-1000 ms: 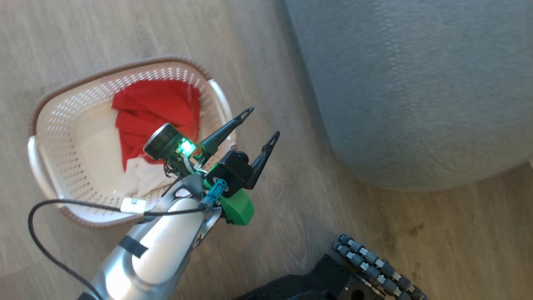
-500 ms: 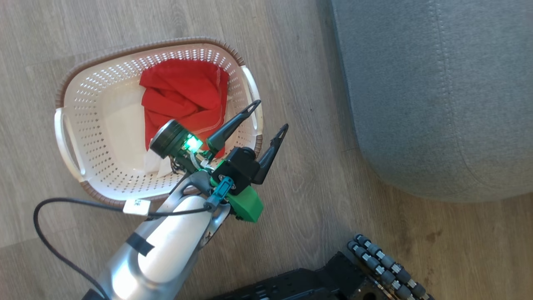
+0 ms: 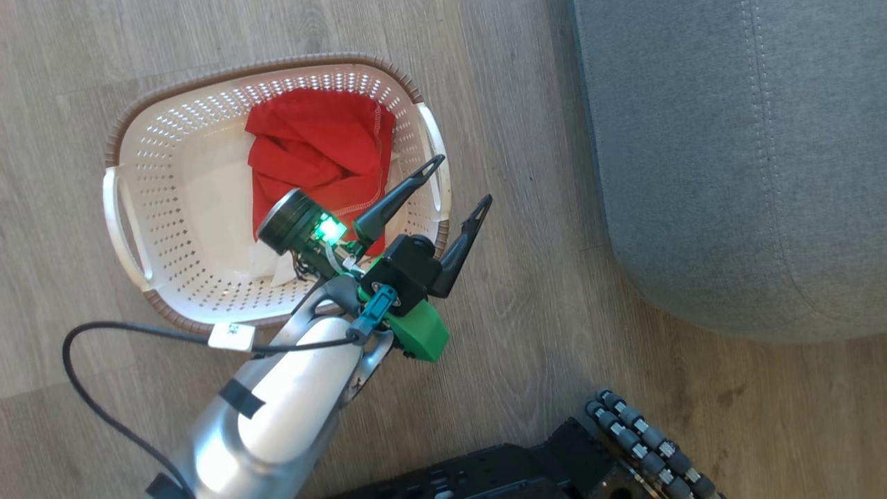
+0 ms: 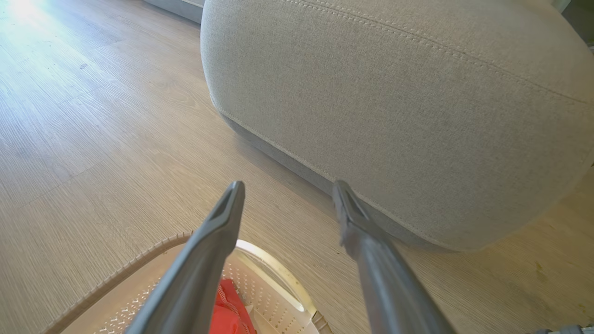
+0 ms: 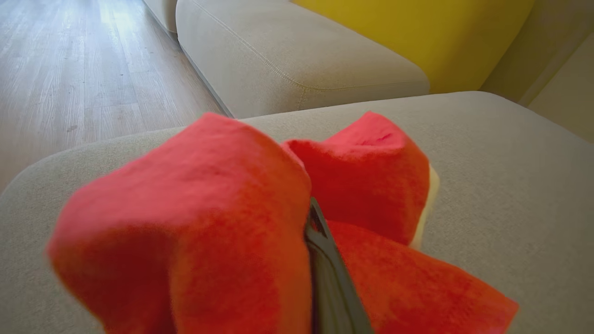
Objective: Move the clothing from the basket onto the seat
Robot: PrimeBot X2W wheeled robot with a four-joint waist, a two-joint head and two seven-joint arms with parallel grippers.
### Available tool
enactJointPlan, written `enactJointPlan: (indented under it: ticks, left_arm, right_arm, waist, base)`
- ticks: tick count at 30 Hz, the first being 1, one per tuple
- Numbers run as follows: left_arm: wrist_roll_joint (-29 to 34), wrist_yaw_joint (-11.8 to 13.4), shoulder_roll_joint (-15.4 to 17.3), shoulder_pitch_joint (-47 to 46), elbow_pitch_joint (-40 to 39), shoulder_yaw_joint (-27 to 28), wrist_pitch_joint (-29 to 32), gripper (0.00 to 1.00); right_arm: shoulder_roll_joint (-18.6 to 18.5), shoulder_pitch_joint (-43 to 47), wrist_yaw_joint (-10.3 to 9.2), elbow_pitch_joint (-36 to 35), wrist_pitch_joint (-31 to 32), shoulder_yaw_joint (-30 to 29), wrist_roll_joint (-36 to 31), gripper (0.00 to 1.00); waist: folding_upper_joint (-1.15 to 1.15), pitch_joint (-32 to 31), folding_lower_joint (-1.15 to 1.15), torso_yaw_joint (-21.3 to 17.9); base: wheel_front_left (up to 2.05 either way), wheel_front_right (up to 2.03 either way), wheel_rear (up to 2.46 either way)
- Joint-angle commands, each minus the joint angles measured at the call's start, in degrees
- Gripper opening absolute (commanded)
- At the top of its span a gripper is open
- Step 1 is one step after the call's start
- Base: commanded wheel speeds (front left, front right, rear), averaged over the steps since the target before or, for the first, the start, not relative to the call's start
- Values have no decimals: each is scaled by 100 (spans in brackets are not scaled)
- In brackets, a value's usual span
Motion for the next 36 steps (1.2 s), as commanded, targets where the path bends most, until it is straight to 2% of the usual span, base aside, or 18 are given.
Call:
enactJointPlan:
  ticks: [1,7,13,22,25,29,32,36]
  left_arm:
    - [-14,1,-51,-1,-185,148,-29,100]
    - [-13,-21,-59,21,-198,199,-29,100]
    - [-58,-123,-133,94,-259,183,-29,100]
    - [-221,-240,-331,431,-250,187,-29,100]
    - [-229,-279,-358,579,-237,208,-29,100]
    - [-243,-232,-375,826,-203,352,-29,100]
    - [-259,-226,-383,995,-210,478,-29,100]
    - [-272,-229,-391,1184,-242,630,-29,100]
  right_arm:
    - [-239,44,-2,-193,4,16,-51,100]
    - [-250,-17,-2,66,4,-96,-79,100]
    - [-240,-32,-2,642,53,393,-32,100]
    - [-347,41,-2,833,1199,1358,584,100]
    - [-348,80,-2,713,1569,1747,877,100]
    - [-127,160,-2,283,2126,2153,1675,100]
    - [-218,399,-2,-177,2430,2785,2057,100]
    - [-457,697,-2,-710,2346,3461,2583,100]
  waist:
    - [-1,-3,0,8]
    - [-1,-69,0,-9]
    - [-1,-392,0,-16]
    - [-1,-1288,0,39]
    - [-1,-1600,0,44]
    - [-1,-1998,0,9]
    - [-1,-2265,0,0]
    - [-1,-2592,0,38]
  base:
    - [0,0,0]
    - [0,0,0]
    - [0,0,0]
    - [0,0,0]
    - [0,0,0]
    - [0,0,0]
    - [0,0,0]
    - [0,0,0]
